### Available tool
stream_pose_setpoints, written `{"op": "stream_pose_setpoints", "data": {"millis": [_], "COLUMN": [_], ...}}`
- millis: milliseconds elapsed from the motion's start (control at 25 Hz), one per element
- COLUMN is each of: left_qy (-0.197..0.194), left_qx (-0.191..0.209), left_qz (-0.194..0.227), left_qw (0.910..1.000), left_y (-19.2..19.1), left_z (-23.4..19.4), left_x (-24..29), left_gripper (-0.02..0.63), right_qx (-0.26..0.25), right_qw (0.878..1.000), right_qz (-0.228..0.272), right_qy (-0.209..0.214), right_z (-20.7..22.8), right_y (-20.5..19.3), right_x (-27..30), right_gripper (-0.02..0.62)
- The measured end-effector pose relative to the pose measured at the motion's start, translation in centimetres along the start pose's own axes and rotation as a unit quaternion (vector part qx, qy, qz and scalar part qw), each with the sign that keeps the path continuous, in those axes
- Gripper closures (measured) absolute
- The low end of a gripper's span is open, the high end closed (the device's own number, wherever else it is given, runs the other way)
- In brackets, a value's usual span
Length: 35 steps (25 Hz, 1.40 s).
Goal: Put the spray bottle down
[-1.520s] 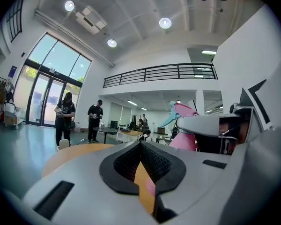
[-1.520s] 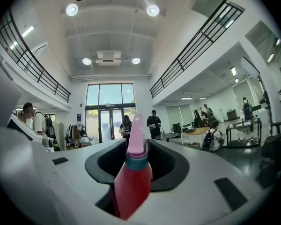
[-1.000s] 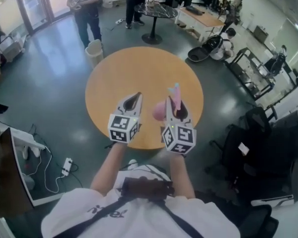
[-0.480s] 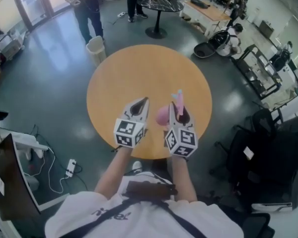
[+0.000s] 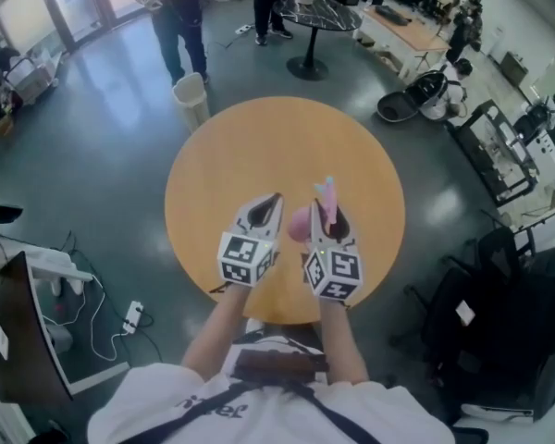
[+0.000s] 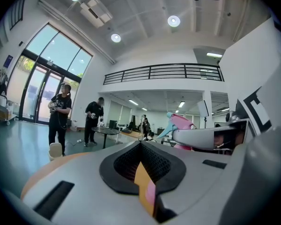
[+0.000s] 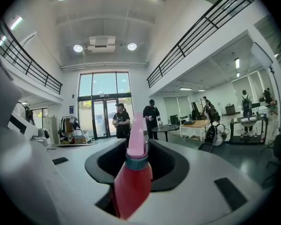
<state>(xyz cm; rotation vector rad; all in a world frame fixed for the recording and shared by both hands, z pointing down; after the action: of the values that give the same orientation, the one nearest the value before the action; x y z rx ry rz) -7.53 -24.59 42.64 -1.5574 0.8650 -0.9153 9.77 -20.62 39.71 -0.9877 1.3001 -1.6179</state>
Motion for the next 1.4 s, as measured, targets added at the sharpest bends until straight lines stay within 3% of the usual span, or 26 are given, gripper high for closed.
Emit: {"op": "stream_pose_setpoints", "data": {"millis": [320,920,1280,1400], "left_qy": [0.011,0.024,0.046,0.053], "left_qx": [-0.013,-0.003,-0.024,-0.023], "left_qz": [-0.028,-0.082,-0.109,-0.12], "left_qw": [0.9994,0.9963,0.9927,0.9911], "left_y": [-1.1,-4.5,-6.7,-7.5], "left_z": [-0.2,0.6,-0.6,-1.0], "left_x": [4.0,11.1,13.5,14.2], "left_gripper": [0.597,0.597,0.597,0.597], "right_qx": [-0.001,-0.002,-0.019,-0.053], "right_qw": [1.0,0.997,0.993,0.992], "right_qz": [-0.025,-0.076,-0.112,-0.117], "right_qy": [-0.002,-0.026,-0.014,-0.004], "right_z": [3.4,10.7,11.9,11.7], "right_y": [-0.8,-4.4,-7.9,-9.3], "right_x": [3.7,8.1,10.9,11.8], "right_gripper": [0.431,0.431,0.431,0.431]}}
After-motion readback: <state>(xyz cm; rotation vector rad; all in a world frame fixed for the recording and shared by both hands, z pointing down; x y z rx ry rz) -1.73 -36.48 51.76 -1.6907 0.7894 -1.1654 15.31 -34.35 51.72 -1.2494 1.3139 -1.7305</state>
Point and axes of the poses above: the fingertips, and each gripper's own axes: x forward along the fingers, z to its right, y out of its top, the point moved 10 cm from there along -x, backward along the fingers, and after that the axes turned 10 degrees about y, right-handed, at the moved point
